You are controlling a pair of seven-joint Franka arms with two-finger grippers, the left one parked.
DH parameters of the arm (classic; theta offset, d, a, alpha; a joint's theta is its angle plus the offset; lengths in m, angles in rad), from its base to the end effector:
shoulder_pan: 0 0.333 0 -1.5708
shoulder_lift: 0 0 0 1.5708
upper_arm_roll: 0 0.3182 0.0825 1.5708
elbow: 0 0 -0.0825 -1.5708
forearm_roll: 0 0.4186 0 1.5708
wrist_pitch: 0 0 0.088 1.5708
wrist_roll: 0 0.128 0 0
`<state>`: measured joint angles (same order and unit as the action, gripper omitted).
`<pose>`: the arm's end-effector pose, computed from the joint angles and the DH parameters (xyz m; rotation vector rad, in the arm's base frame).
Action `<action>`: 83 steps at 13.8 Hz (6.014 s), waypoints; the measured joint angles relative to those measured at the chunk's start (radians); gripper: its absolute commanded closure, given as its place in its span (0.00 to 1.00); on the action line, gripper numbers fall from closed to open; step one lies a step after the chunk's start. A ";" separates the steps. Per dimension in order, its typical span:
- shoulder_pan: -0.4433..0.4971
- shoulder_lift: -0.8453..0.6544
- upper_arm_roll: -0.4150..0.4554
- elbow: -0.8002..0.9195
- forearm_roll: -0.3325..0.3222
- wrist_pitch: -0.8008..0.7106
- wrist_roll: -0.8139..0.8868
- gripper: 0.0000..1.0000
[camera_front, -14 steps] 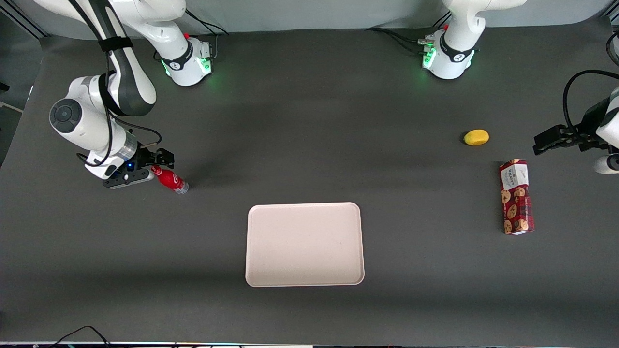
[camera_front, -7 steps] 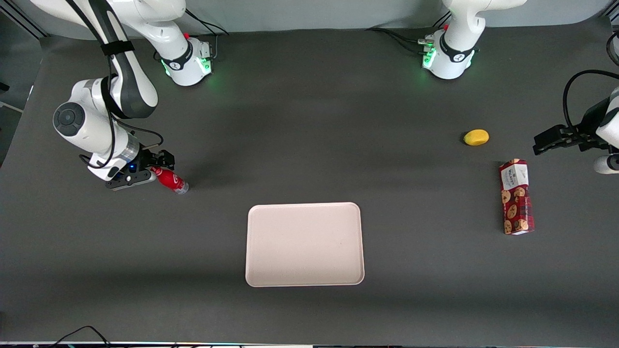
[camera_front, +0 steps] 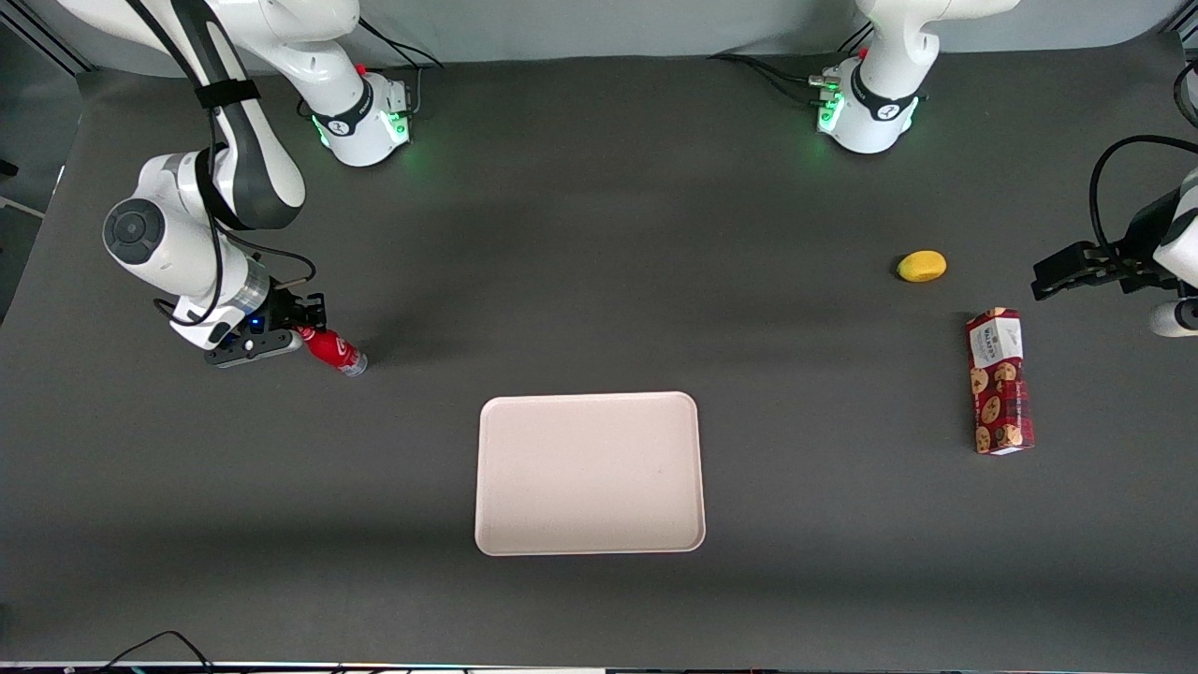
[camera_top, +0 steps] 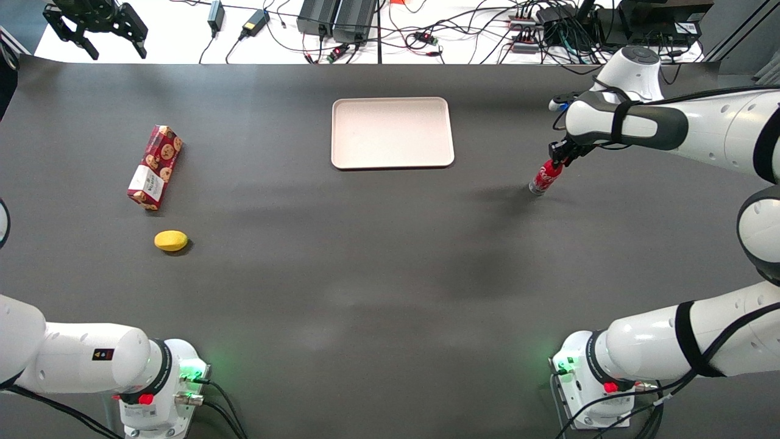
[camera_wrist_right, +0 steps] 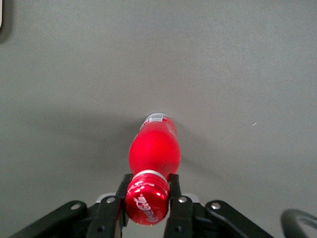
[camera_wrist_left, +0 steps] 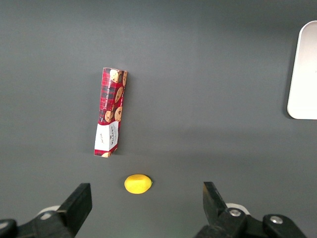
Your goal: Place coke bottle on tray
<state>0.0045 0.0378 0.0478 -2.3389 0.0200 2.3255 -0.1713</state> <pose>0.5244 0.0282 0.2707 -3.1045 -0.3264 0.0783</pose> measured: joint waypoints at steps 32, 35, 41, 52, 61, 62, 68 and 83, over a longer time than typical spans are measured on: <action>0.479 0.342 -0.088 0.869 0.023 -0.389 0.515 1.00; 0.479 0.490 -0.095 0.966 0.023 -0.359 0.515 1.00; 0.479 0.699 -0.104 1.105 0.023 -0.248 0.517 1.00; 0.477 0.739 -0.121 1.113 0.023 -0.235 0.521 0.61; 0.479 0.741 -0.121 1.124 0.024 -0.221 0.524 0.00; 0.479 0.740 -0.121 1.130 0.024 -0.219 0.524 0.00; 0.451 0.552 -0.131 1.179 0.024 -0.460 0.501 0.00; 0.038 -0.211 -0.157 0.592 -0.045 -0.782 0.257 0.00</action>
<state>0.0426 -0.1729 -0.1094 -1.7471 -0.0254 1.5435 0.0860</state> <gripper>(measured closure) 0.000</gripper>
